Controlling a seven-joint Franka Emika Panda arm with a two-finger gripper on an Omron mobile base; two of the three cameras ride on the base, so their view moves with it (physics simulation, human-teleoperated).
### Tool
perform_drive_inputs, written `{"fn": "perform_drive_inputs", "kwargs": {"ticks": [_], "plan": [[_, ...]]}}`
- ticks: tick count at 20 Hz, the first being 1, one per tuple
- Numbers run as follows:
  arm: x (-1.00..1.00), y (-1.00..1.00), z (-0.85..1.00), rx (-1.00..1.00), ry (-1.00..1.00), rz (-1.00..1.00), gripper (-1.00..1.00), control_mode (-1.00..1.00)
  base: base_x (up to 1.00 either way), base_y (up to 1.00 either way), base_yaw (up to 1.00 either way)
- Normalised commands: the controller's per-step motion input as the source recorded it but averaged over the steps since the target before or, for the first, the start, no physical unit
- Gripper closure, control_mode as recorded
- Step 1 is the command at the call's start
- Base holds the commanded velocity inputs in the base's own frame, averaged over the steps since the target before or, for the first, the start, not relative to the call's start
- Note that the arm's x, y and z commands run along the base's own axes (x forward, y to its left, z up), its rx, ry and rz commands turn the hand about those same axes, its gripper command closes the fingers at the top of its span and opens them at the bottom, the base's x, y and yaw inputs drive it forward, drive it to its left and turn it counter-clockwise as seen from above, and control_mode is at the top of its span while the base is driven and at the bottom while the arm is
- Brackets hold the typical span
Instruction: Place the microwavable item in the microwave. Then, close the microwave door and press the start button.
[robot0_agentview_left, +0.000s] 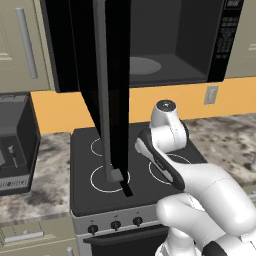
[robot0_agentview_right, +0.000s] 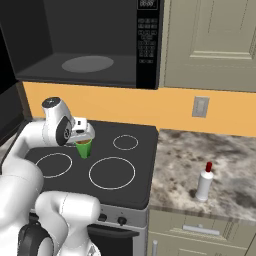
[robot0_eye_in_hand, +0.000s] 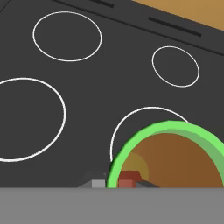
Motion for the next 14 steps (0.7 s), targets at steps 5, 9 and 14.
{"fn": "perform_drive_inputs", "kwargs": {"ticks": [5,9,14], "plan": [[0.00,0.00,0.00,0.00,0.00,0.00,1.00,1.00,0.34,0.00,0.02],[0.00,0.00,0.00,0.00,0.00,0.00,1.00,1.00,0.29,0.00,0.01],[0.00,0.00,0.26,0.00,-0.06,0.01,1.00,-1.00,0.06,0.00,0.01]]}}
